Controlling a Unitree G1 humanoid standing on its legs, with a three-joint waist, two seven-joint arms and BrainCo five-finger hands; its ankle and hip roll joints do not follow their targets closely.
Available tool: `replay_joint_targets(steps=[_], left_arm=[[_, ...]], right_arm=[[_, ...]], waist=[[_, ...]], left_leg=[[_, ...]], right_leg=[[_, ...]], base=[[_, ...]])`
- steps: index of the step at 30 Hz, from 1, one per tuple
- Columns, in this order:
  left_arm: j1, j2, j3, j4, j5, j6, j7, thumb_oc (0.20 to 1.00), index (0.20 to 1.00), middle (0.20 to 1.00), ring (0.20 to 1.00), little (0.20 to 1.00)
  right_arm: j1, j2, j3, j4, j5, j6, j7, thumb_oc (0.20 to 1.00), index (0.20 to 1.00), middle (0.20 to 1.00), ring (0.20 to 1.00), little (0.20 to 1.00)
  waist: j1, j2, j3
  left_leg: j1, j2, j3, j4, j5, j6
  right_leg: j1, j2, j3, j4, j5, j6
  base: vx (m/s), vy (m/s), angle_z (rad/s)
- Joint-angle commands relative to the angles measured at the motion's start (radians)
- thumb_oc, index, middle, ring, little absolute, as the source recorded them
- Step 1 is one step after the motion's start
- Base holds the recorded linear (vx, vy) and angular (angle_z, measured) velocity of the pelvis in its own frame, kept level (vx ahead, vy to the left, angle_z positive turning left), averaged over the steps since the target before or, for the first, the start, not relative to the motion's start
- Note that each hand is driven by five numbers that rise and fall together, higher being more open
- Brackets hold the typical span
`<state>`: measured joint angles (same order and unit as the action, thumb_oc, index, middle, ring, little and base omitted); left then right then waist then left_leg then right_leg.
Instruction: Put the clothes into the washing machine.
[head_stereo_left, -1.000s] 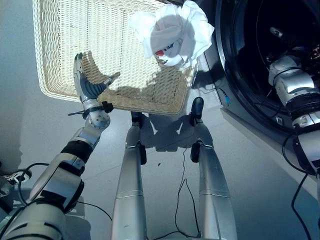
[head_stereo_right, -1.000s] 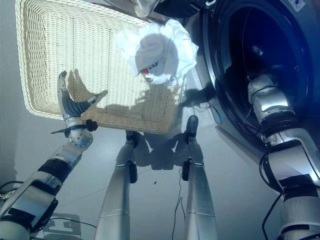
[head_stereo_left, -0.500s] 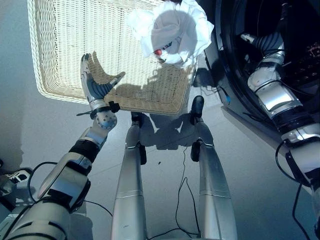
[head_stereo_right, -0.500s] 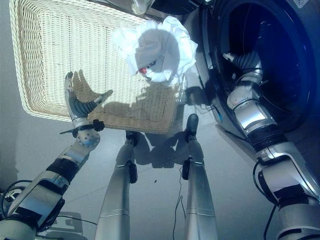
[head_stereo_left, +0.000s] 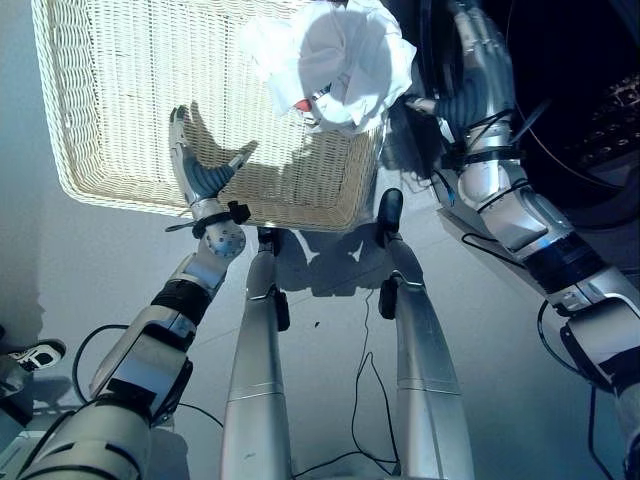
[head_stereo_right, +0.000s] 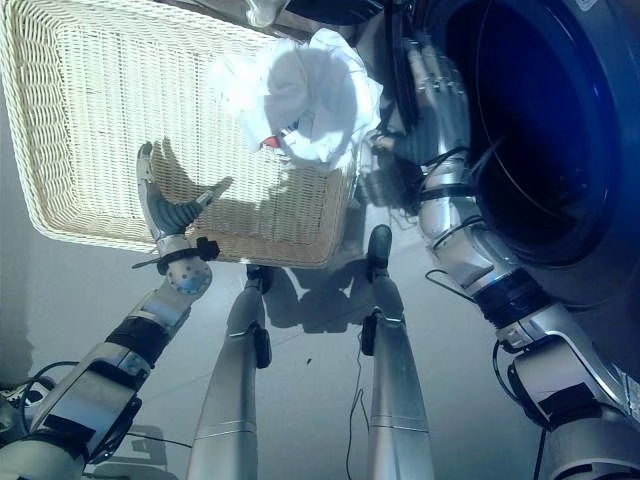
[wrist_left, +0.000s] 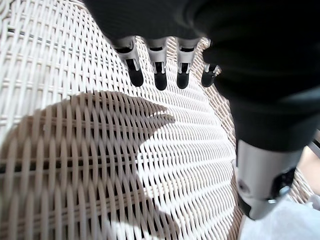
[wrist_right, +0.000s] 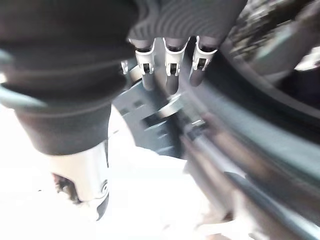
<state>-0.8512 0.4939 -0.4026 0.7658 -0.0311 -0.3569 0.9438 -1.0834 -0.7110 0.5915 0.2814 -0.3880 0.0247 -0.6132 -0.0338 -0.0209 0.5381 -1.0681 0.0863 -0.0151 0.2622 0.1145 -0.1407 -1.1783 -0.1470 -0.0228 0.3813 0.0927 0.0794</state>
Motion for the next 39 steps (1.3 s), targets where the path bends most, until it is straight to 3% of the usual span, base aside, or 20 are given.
replay_joint_targets(steps=[1,10,13,14,15,16,22,29,39], left_arm=[[-0.022,-0.003,0.054,-0.007,0.028,-0.002,0.026,1.000,1.000,1.000,1.000,1.000],[-0.064,-0.015,0.033,0.025,0.013,0.001,-0.015,1.000,1.000,1.000,1.000,1.000],[-0.064,-0.015,0.033,0.025,0.013,0.001,-0.015,1.000,1.000,1.000,1.000,1.000],[-0.071,-0.017,0.029,0.032,0.009,0.000,-0.019,1.000,1.000,1.000,1.000,1.000],[-0.109,-0.025,0.008,0.054,-0.004,0.003,-0.030,1.000,1.000,1.000,1.000,1.000],[-0.122,-0.023,0.004,0.060,-0.007,0.001,-0.036,1.000,1.000,1.000,1.000,1.000],[-0.139,-0.028,-0.017,0.074,-0.019,0.000,-0.045,1.000,1.000,1.000,1.000,1.000],[-0.159,-0.036,-0.046,0.084,-0.026,0.000,-0.052,1.000,1.000,1.000,1.000,1.000],[-0.180,-0.033,-0.063,0.090,-0.028,0.005,-0.048,1.000,1.000,1.000,1.000,1.000]], right_arm=[[-0.050,-0.011,0.061,-0.044,-0.078,-0.052,0.015,1.000,1.000,1.000,1.000,1.000],[-0.199,0.071,0.193,0.075,-0.057,0.036,0.056,1.000,1.000,1.000,1.000,1.000],[-0.199,0.071,0.193,0.075,-0.057,0.036,0.056,1.000,1.000,1.000,1.000,1.000],[-0.219,0.083,0.208,0.099,-0.053,0.051,0.063,1.000,1.000,1.000,1.000,1.000],[-0.295,0.123,0.284,0.226,-0.014,0.123,0.085,1.000,1.000,1.000,1.000,1.000],[-0.319,0.128,0.301,0.269,0.004,0.144,0.095,1.000,1.000,1.000,1.000,1.000],[-0.356,0.155,0.345,0.420,0.062,0.181,0.114,1.000,1.000,1.000,1.000,1.000],[-0.388,0.187,0.364,0.604,0.068,0.232,0.221,1.000,1.000,1.000,1.000,1.000],[-0.395,0.197,0.400,0.703,-0.067,0.286,0.386,1.000,1.000,1.000,1.000,1.000]], waist=[[0.014,0.029,-0.018],[0.047,0.042,-0.018],[0.047,0.042,-0.018],[0.053,0.044,-0.018],[0.072,0.051,-0.018],[0.077,0.054,-0.018],[0.097,0.062,-0.018],[0.118,0.073,-0.018],[0.127,0.076,-0.018]], left_leg=[[-0.018,-0.097,-0.007,0.052,-0.033,0.056],[-0.016,-0.109,-0.018,0.063,-0.033,0.053],[-0.016,-0.109,-0.018,0.063,-0.033,0.053],[-0.015,-0.110,-0.019,0.063,-0.031,0.053],[-0.021,-0.115,-0.027,0.062,-0.025,0.054],[-0.030,-0.119,-0.031,0.060,-0.017,0.055],[-0.029,-0.123,-0.039,0.058,-0.017,0.057],[-0.043,-0.129,-0.049,0.058,-0.010,0.064],[-0.051,-0.131,-0.056,0.053,-0.002,0.068]], right_leg=[[0.040,0.070,-0.098,-0.021,0.021,0.048],[0.047,0.064,-0.110,-0.016,0.016,0.044],[0.047,0.064,-0.110,-0.016,0.016,0.044],[0.049,0.062,-0.112,-0.016,0.016,0.043],[0.044,0.055,-0.122,-0.011,0.018,0.041],[0.035,0.052,-0.126,-0.013,0.026,0.039],[0.037,0.045,-0.136,-0.010,0.028,0.040],[0.024,0.036,-0.150,-0.004,0.037,0.041],[0.018,0.032,-0.159,-0.006,0.047,0.043]], base=[[0.00,0.000,0.00],[0.00,-0.009,0.03],[0.00,-0.005,0.02],[0.01,-0.022,0.04],[0.01,-0.028,0.06],[0.02,-0.029,0.04],[0.01,-0.012,0.06],[0.01,-0.006,0.01],[0.01,-0.004,0.03]])
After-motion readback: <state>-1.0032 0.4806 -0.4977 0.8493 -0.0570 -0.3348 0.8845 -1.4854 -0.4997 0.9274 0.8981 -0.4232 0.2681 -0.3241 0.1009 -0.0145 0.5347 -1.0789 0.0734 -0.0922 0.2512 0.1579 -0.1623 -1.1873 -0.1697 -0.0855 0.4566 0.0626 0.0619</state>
